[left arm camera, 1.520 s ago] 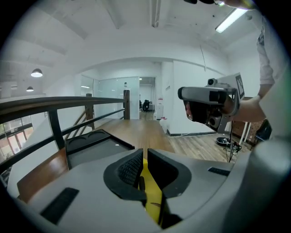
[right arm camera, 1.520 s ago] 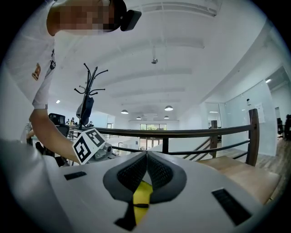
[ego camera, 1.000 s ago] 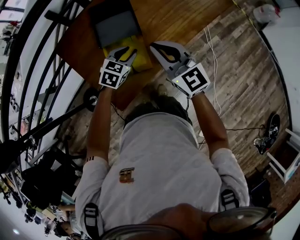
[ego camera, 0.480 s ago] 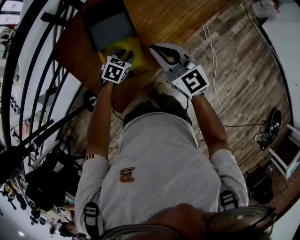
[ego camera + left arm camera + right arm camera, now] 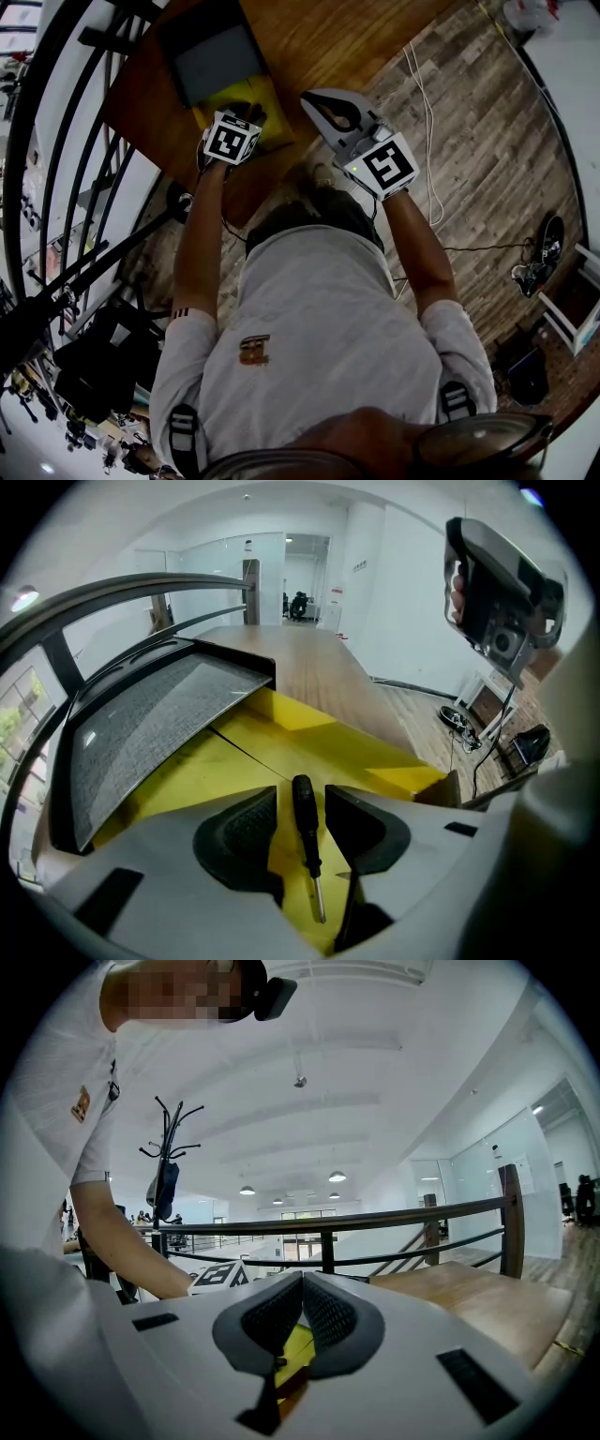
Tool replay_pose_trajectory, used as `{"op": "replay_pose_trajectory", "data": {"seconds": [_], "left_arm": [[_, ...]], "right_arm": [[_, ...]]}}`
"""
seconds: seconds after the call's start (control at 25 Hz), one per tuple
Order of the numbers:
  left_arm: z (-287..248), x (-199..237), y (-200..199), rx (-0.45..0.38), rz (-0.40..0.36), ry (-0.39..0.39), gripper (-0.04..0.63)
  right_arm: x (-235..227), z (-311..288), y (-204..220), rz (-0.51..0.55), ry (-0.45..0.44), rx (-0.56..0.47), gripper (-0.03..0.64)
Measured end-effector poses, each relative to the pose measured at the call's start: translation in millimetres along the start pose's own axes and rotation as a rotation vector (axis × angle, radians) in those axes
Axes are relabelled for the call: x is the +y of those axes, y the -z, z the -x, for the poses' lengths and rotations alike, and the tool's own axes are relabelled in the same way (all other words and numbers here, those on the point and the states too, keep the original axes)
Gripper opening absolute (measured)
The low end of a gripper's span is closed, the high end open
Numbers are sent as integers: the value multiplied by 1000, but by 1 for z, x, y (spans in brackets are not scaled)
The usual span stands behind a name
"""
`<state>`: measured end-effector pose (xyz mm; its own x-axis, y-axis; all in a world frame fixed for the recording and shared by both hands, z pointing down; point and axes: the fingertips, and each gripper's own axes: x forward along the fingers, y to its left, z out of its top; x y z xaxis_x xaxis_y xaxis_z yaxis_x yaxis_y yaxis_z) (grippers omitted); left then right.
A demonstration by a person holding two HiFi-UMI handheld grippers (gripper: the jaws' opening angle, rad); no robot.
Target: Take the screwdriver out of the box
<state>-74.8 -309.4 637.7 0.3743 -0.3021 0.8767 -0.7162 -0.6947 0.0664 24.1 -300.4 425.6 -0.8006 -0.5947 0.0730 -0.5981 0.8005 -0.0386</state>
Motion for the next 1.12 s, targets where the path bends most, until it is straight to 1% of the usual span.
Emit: {"op": "replay_pose_trajectory", "data": {"seconds": [0.12,0.36,0.6,0.8,0.96,1.12], "left_arm": [[0,2,0,0,5,2,172],[0,2,0,1,6,-11,139],[-2,-5,-2,6,-11,-6,83],[-1,-5,0,15,-2,5,80],[1,-7,0,24,-12,8,80],[11,-6,-3,-9,-8,-2,80]], "right_arm": [[0,0,2,-8,0,1,32],[-1,4,5,-19,6,3,32],[-3,8,5,-20,11,4,32],[0,9,3,-16,8,-1,32],[2,12,3,-13,4,2,32],[5,12,2,-24,4,6,32]]}}
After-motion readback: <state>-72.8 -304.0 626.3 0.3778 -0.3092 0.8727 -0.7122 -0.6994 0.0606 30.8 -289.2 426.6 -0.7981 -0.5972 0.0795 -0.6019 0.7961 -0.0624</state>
